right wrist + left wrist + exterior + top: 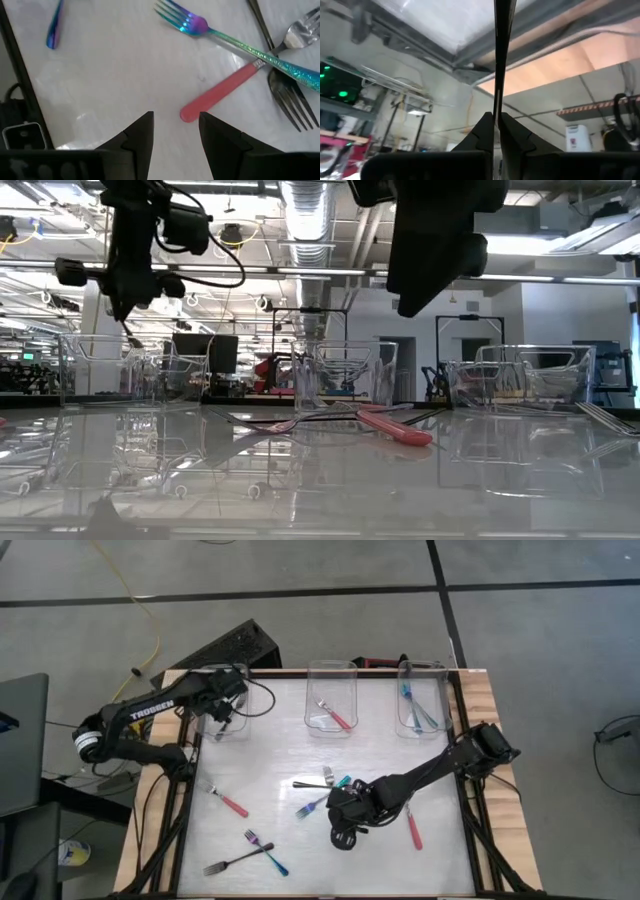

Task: Sort silverware by color (type)
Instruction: Put the top left black fork into the left transparent bin, then put the top iridescent fork into the right transparent bin

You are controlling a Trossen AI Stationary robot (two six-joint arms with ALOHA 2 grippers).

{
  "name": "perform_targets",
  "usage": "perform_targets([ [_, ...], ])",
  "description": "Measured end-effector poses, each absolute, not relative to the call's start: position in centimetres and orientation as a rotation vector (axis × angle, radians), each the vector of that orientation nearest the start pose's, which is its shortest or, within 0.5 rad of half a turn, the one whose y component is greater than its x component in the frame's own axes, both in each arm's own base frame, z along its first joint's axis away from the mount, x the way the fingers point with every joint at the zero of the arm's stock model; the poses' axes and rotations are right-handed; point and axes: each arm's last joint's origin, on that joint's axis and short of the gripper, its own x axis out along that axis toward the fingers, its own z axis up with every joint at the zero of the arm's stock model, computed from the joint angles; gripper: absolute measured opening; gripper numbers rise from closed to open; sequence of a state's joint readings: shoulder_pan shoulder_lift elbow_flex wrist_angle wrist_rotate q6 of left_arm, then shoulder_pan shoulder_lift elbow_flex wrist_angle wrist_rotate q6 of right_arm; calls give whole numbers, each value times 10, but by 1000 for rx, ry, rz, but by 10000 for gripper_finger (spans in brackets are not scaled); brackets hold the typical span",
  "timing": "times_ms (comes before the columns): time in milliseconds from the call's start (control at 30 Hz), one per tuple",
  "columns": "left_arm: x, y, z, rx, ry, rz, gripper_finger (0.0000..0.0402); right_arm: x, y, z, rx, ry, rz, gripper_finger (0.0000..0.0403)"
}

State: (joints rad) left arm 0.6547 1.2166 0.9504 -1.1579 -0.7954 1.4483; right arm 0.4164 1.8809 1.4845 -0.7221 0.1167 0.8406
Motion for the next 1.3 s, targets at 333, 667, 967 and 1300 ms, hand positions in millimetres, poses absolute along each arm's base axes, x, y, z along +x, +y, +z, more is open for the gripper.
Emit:
perform_targets([
  [333, 163, 138, 235, 1097, 2199, -239, 0, 358, 158, 231, 458, 1098, -192, 179],
  [667, 164, 145, 226, 971, 2176, -181, 43, 347, 176, 230, 493, 1114, -223, 179],
  [967, 173, 147, 237, 1055, 2217, 92, 151, 346, 178, 230, 507, 1111, -230, 179],
  [1300, 184, 119, 307, 481, 1607, 477, 162, 352, 176, 232, 491, 1073, -189, 179],
])
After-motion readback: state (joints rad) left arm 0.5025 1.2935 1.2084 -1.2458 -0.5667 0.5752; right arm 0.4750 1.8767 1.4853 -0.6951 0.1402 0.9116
